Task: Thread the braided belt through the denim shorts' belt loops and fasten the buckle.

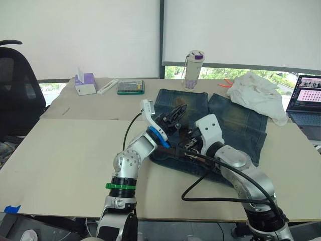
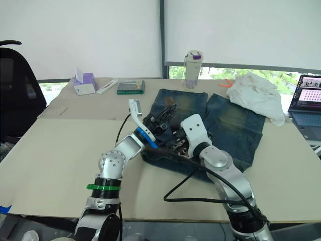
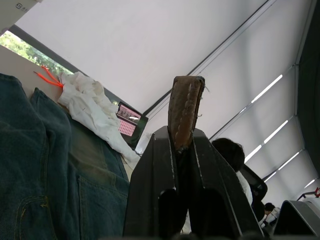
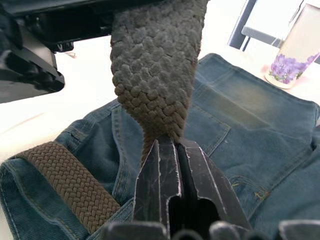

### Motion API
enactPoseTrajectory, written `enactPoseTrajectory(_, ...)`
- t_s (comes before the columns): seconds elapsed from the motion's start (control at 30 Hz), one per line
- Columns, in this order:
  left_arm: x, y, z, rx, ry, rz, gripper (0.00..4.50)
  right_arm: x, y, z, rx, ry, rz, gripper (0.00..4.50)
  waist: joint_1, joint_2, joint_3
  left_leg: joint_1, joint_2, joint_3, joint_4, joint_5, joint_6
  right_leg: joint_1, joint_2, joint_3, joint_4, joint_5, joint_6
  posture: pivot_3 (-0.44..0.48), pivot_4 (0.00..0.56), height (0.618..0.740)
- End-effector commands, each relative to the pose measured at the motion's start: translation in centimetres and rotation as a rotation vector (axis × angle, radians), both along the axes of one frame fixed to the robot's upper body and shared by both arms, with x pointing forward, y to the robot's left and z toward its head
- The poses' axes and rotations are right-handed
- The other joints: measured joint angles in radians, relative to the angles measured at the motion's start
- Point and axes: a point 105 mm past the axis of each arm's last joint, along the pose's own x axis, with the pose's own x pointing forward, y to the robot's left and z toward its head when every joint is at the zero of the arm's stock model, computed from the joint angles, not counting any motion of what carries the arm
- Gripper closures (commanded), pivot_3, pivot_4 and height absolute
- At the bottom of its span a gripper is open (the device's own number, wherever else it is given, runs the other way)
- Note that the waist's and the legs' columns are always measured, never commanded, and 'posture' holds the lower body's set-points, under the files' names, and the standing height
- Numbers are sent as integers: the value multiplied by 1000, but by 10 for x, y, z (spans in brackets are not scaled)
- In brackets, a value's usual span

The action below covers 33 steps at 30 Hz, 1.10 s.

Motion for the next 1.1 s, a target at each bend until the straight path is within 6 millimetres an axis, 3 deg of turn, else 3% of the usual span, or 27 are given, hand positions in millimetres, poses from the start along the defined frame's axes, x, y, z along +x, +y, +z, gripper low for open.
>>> enactPoseTrajectory(0.03, -7, -6, 18, -41, -60, -19, 4500, -3, -3, 13, 5, -59, -17, 4471, -1, 0, 0, 0, 0, 0, 0, 0, 0, 0, 0, 0, 0, 0, 0, 0, 150, 740)
enactPoseTrajectory(0.37, -5, -3, 18, -35, -65, -9, 4500, -9, -4, 18, -12, -106, 88, 4471, -1, 0, 0, 0, 0, 0, 0, 0, 0, 0, 0, 0, 0, 0, 0, 0, 150, 740)
enactPoseTrajectory(0.8, -2, -1, 26, -121, 7, -17, 4500, -20, 13, 3, -33, -97, 27, 87, -7, 0, 0, 0, 2, 0, 0, 0, 0, 0, 2, 0, 0, 0, 0, 0, 150, 740)
enactPoseTrajectory(1.1, -8, -5, 28, -106, 95, -53, 4500, -10, 26, -3, 20, -120, -124, 16, -9, 0, 0, 0, 0, -1, 0, 1, -2, -2, 1, 0, 2, 0, 0, 0, 150, 740)
